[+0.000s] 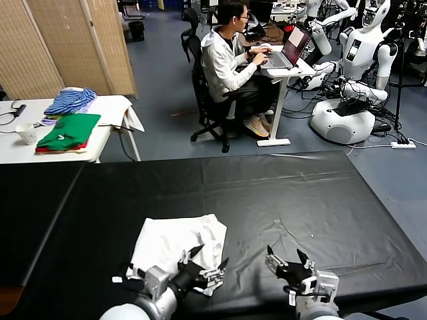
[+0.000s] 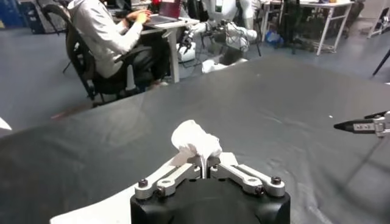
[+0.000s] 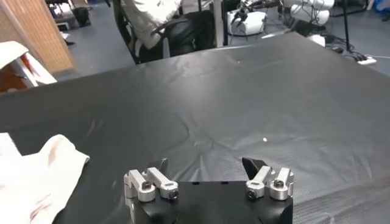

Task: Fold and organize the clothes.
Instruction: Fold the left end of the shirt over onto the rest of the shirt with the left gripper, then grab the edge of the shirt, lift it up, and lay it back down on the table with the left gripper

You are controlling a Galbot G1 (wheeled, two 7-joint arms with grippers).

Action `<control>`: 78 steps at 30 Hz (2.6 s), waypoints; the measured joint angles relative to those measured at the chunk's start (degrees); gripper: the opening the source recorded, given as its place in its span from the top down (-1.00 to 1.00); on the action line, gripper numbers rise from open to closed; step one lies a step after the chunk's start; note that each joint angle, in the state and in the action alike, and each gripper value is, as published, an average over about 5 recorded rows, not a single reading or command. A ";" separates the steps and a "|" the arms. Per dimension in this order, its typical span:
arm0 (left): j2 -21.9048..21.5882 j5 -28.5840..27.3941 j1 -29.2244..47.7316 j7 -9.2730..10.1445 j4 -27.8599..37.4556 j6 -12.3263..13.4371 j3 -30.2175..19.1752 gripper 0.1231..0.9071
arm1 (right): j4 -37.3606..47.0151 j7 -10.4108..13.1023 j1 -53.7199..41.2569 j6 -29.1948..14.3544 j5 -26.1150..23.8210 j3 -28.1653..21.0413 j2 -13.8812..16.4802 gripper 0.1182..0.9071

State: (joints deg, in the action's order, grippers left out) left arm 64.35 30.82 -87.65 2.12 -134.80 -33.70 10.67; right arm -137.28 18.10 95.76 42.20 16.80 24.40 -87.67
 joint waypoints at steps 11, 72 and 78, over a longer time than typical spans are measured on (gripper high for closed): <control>-2.73 -9.53 -3.83 1.39 -5.29 -2.56 11.41 -0.99 | -0.80 -1.53 0.49 0.00 0.18 -0.37 1.05 -1.00; 0.71 -30.81 -10.14 -2.20 1.45 -0.74 19.21 -1.00 | 13.58 -10.54 -15.31 -3.50 -13.38 -15.95 9.06 -1.00; 0.94 -29.96 -8.92 -2.03 1.50 0.92 18.41 -1.00 | 8.34 -11.40 -11.29 -3.22 -12.26 -15.55 9.81 -1.00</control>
State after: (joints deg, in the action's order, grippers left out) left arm 65.29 0.86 -96.58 0.09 -133.31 -32.79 29.08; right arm -128.94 6.70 84.47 38.97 4.55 8.85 -77.86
